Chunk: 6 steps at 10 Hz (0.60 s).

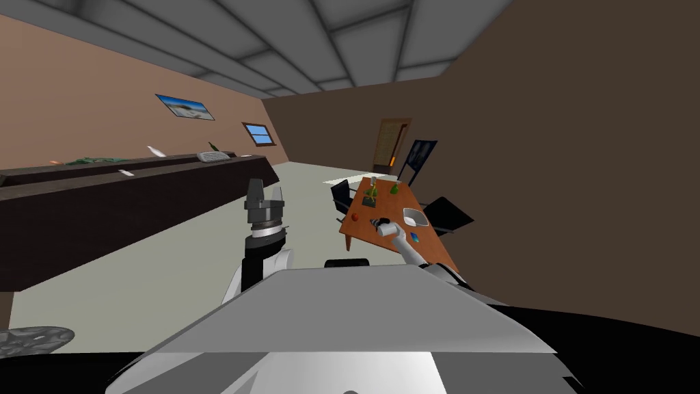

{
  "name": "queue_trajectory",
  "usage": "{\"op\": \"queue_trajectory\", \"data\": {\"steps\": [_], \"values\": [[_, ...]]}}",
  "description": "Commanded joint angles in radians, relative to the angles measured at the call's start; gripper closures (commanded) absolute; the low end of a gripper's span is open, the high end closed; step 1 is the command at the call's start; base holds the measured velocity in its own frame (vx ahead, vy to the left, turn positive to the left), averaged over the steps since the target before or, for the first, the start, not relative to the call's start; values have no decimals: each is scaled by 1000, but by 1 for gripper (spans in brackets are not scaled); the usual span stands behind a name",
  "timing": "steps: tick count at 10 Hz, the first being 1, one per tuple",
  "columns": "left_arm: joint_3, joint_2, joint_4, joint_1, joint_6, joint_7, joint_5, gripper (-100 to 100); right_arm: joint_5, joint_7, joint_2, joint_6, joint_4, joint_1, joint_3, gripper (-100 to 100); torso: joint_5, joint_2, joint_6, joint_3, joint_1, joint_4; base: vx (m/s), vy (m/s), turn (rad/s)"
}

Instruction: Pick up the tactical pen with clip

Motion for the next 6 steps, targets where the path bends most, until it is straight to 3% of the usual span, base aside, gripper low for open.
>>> {"op": "queue_trajectory", "data": {"steps": [1, 2, 5, 6], "values": [[0, 0, 0, 0, 0, 0, 0, 0, -4, 38, -28, 34, 50, -21, 27, -100, 0, 0, 0, 0, 0, 0, 9, 51, 152], [0, 0, 0, 0, 0, 0, 0, 0, -4, 38, -28, 34, 60, -21, 27, -100, 0, 0, 0, 0, 1, 0, 10, 35, 28], [0, 0, 0, 0, 0, 0, 0, 0, 3, 95, -65, 81, 167, -72, 78, -100, 0, 0, 0, 0, 1, 0, 11, 45, 94], [0, 0, 0, 0, 0, 0, 0, 0, 3, 95, -65, 81, 179, -72, 78, -100, 0, 0, 0, 0, 1, 0, 2, 41, 37]]}}
